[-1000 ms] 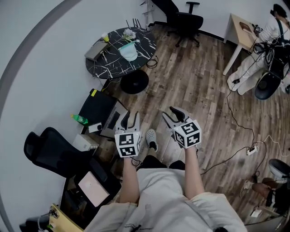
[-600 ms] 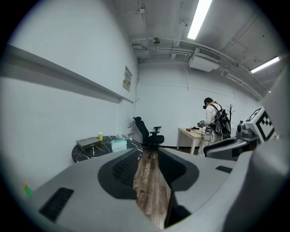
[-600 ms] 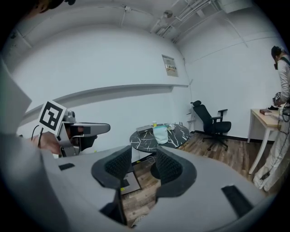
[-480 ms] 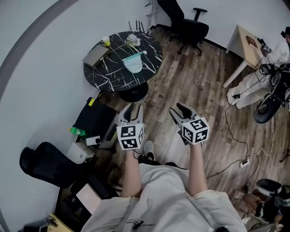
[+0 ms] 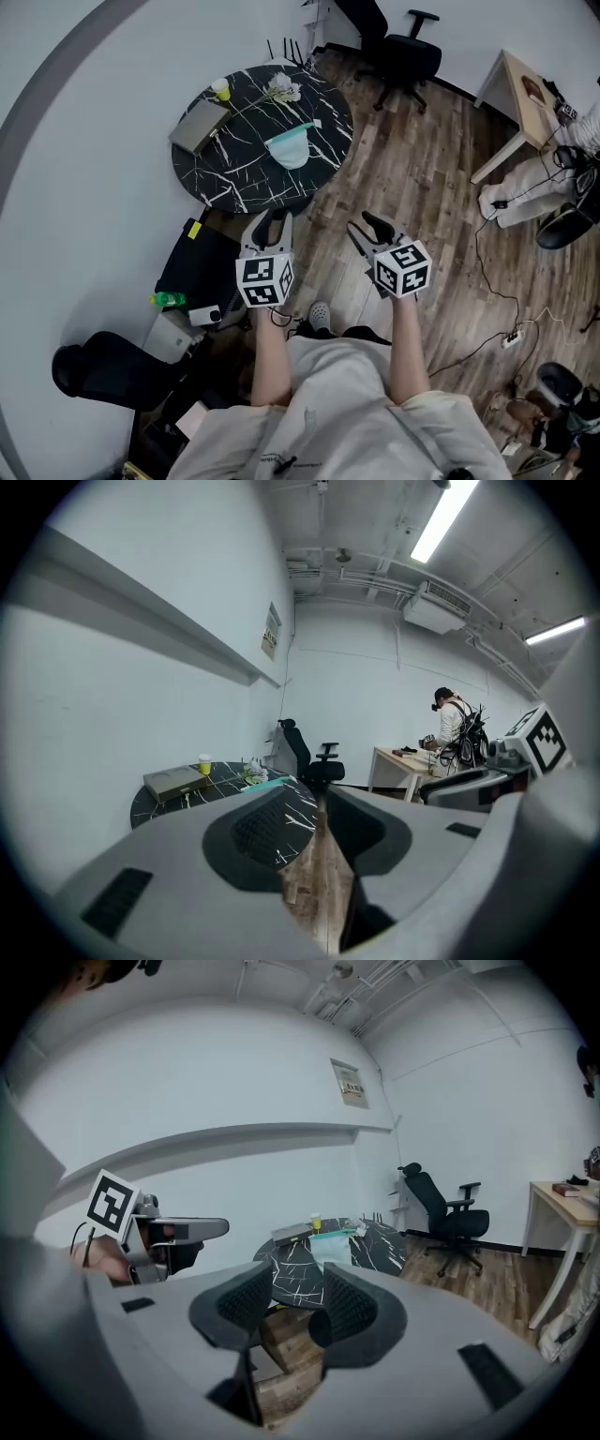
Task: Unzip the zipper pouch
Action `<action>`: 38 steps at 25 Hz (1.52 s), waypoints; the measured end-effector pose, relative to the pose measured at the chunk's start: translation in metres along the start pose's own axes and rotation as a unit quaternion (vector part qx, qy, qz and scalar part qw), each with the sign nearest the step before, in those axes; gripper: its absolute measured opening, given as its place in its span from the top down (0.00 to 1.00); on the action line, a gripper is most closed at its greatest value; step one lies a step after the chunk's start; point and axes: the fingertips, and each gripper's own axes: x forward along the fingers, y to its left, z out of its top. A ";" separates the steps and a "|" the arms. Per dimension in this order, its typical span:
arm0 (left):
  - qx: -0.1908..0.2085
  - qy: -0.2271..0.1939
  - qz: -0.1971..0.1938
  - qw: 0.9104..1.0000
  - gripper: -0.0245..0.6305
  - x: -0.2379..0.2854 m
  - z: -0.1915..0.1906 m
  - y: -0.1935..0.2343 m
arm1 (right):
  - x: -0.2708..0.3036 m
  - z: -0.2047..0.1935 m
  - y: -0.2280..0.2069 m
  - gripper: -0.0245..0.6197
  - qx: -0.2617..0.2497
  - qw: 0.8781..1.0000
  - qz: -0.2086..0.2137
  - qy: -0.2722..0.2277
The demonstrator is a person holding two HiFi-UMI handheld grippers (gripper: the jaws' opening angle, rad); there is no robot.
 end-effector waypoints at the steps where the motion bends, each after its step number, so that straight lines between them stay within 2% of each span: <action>1: -0.002 0.001 -0.002 1.000 0.74 0.006 -0.001 0.008 | 0.009 0.002 0.000 0.69 0.001 1.000 0.000 0.001; 10: -0.035 0.017 0.005 0.999 0.74 0.034 -0.018 0.065 | 0.058 0.010 -0.008 0.69 0.003 1.000 -0.005 0.010; 15: -0.036 0.000 0.034 0.999 0.74 0.034 -0.009 0.094 | 0.081 0.020 -0.008 0.69 0.004 1.000 -0.001 0.010; 20: -0.053 -0.005 0.037 0.998 0.74 0.038 -0.002 0.117 | 0.107 0.040 -0.002 0.69 -0.016 1.000 0.009 0.013; 23: -0.058 -0.002 0.036 0.998 0.74 0.044 -0.001 0.123 | 0.121 0.048 -0.004 0.69 -0.029 0.999 0.008 0.022; 30: -0.054 0.021 0.027 0.998 0.74 0.074 -0.008 0.134 | 0.161 0.052 -0.016 0.69 -0.020 0.999 0.020 0.034; 34: -0.055 0.031 0.027 0.998 0.74 0.103 -0.010 0.147 | 0.194 0.057 -0.026 0.69 -0.020 0.998 0.036 0.041; 38: -0.069 0.025 0.008 0.997 0.74 0.143 0.000 0.160 | 0.234 0.071 -0.048 0.69 -0.011 0.998 0.046 0.037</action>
